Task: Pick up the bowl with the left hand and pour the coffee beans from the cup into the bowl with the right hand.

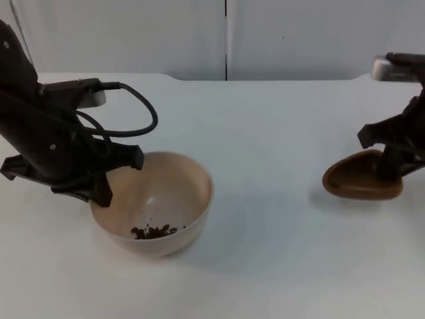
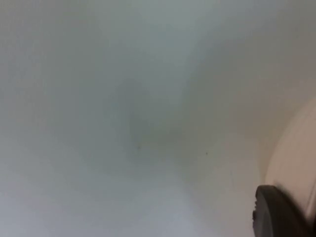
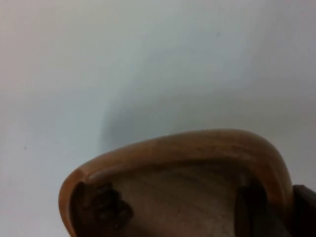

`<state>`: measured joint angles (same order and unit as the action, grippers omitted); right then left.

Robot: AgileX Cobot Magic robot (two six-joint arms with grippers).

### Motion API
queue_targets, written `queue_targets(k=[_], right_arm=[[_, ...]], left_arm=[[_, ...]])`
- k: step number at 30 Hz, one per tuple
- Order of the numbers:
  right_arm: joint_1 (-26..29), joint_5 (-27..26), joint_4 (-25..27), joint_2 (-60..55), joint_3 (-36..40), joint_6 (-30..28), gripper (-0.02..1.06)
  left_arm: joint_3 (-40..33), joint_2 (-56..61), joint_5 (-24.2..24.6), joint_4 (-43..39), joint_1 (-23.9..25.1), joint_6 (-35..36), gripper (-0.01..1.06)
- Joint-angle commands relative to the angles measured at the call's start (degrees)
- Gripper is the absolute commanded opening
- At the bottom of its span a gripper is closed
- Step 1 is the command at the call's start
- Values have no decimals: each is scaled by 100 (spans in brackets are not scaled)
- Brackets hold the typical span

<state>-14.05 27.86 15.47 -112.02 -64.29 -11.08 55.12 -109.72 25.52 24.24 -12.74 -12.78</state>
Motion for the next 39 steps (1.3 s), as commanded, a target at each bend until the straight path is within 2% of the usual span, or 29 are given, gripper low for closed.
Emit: queue_targets(k=[1,6,11,29,32,33,37,38,39], right_arm=[[29,-119,27,-42,22,37,0],[29,-518,14,-236,240,190,0],[29,-662,14,-260,354,226,0],[18,-546,14,-392,354,269,0],[18,-546,14,-392,354,269,3],[18,-546,14,-392,354,269,6],[18,-558,105,-392,354,308,19],[18,-558,105,-392,354,308,19],[18,-582,159,-392,354,308,24]], left_arm=[[2,-16,-84,77,13,-43,0],[2,-16,-123,41,13,-43,0],[2,-16,-123,41,13,-43,0],[2,-16,-145,31,13,-43,1],[2,-16,-145,31,13,-43,8],[2,-16,-157,31,13,-43,13],[2,-16,-157,31,13,-43,50],[2,-16,-157,31,13,-43,50],[2,-16,-157,43,13,-21,61]])
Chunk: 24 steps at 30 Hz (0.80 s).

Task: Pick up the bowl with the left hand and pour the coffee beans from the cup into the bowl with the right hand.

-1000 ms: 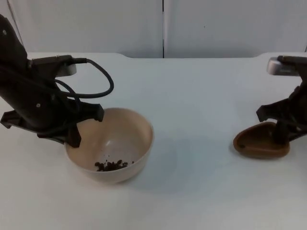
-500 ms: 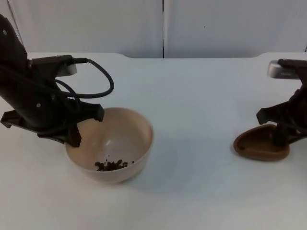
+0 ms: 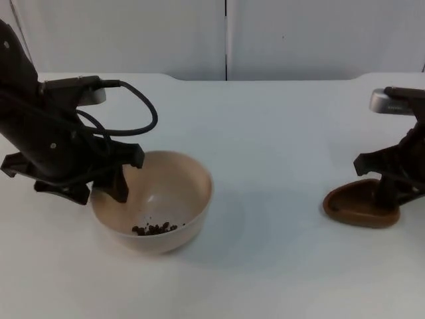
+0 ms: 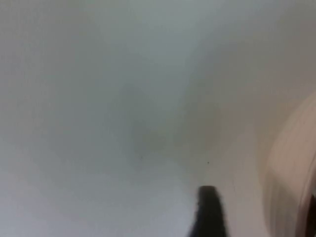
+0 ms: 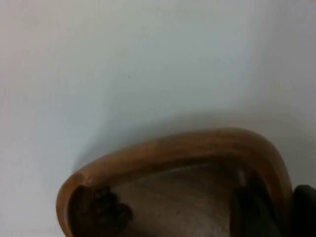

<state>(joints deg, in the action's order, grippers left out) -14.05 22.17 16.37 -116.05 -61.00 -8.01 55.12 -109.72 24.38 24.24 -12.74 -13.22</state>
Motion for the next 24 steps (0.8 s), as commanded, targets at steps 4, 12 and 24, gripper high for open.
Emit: queue_targets(k=[4,12,24], right_arm=[[18,-70,69,11,14,1,51],[18,-120,30,260,14,23,79],[18,245,30,1543,14,-221,78]], left_arm=[[2,32,-42,106,13,22,79],[2,559,-29,106,13,22,81],[2,1560,149,106,13,22,81]])
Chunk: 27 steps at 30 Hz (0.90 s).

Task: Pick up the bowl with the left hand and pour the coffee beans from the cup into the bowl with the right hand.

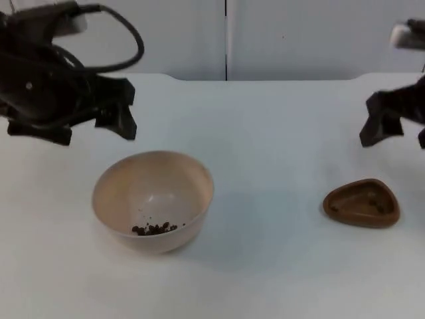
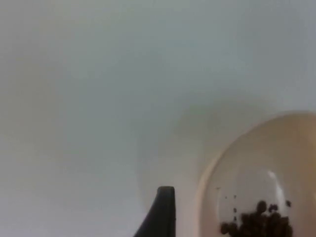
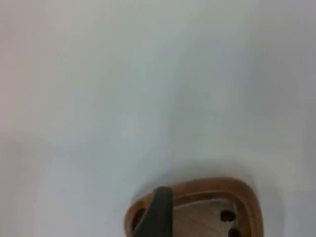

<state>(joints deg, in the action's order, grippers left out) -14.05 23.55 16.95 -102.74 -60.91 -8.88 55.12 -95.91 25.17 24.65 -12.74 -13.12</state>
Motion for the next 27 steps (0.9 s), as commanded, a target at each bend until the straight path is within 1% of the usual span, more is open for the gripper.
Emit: queue_targets(k=[1,6,7,11,14,16,20,27], right_arm=[[18,178,-28,418,5,-174,78],[18,415,-28,1416,5,-277,78],[18,415,-28,1416,5,-277,78],[18,616,-28,2078,5,-446,78],[18,855,-28,2578,5,-446,78],[18,927,-28,2740,5,-446,78],[18,1241,-28,3321,5,-446,78],[18,1473,-18,4066,220,-446,78]], left_arm=[[2,307,85,64,13,12,81],[2,1076,145,3,13,12,81],[2,1076,145,3,13,12,81],[2,1638,263,0,13,12,81],[2,2134,421,-51,13,-2,81],[2,2261,464,-95,13,-2,81],[-11,2828,722,-179,13,-2,81],[-11,3473,1042,-293,13,-2,81]])
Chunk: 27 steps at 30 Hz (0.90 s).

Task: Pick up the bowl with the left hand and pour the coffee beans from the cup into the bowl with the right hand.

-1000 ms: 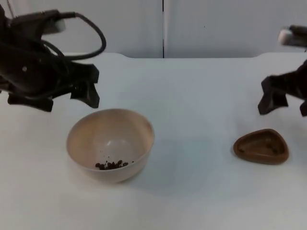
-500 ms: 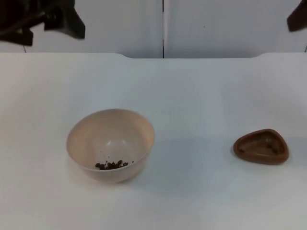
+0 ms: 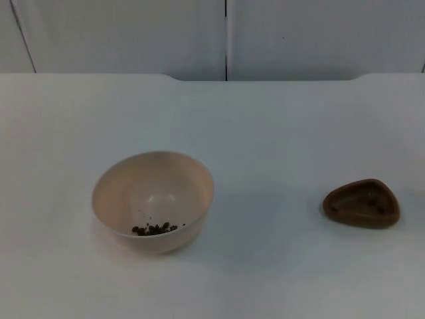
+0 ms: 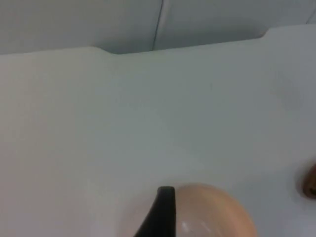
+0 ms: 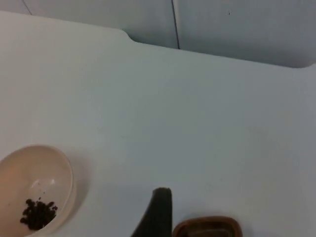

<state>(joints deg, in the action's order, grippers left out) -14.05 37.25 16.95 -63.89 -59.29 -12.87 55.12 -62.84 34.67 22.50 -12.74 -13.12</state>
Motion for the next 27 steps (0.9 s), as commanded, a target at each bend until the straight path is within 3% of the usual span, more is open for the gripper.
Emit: queue_targets(k=[1,8,15,27], right_arm=[[18,102,-18,327,140,-48,78],[18,147,-18,1440,625,-48,78],[18,224,-18,2509,1180,-48,78],[18,1044,-28,3836,1548,-48,78]], left_arm=[[-11,296,167,-116,13,-2,81],[-35,989,584,-177,13,-2,81],[-624,1840,538,-155,13,-2,81],[-1536,3224,756,-271,13,-2,81]])
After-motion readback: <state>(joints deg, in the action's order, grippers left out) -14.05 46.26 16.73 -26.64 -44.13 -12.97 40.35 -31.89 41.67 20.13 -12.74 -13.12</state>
